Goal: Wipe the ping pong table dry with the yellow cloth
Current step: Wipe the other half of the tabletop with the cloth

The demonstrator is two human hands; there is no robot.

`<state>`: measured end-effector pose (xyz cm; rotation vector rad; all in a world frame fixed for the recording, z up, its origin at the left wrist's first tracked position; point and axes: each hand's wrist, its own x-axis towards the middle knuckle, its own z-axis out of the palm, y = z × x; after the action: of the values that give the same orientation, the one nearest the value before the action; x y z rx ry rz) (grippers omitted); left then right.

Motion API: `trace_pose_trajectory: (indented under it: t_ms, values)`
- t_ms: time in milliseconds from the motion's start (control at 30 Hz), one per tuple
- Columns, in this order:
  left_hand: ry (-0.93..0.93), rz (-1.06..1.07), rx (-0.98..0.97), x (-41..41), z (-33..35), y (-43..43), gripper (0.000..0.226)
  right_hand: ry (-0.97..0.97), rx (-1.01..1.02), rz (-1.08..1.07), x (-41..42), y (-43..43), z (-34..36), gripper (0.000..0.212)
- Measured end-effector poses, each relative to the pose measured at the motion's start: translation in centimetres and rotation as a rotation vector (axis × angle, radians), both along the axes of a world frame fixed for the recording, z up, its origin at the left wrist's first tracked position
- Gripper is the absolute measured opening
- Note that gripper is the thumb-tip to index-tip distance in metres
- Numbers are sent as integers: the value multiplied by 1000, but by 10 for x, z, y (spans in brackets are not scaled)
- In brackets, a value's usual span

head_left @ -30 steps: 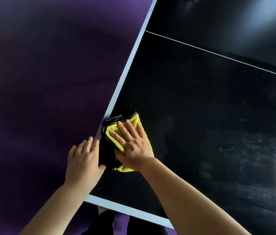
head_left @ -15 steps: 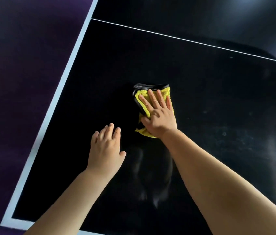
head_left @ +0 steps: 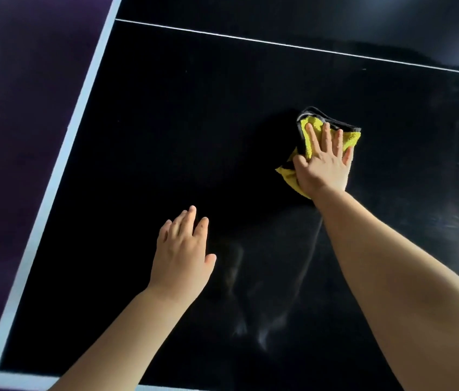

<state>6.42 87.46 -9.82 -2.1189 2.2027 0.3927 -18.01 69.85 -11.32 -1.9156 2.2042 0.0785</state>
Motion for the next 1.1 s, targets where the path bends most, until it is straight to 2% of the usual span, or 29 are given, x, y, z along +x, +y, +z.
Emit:
trace_pose_trajectory:
  t_ms: [133,300,800,1100]
  values:
    - [27,7,-12,25,-2,21,72,4,22,-119,15,41,0,72]
    - [61,53,19,72,4,56,69,36,62,-79,68,99,4,74]
    - [29,361,89,260,13,210,74,-19,81,494,347,226,1,78]
    - [28,433,141,293,20,270,76,-33,113,743,419,318,-5,76]
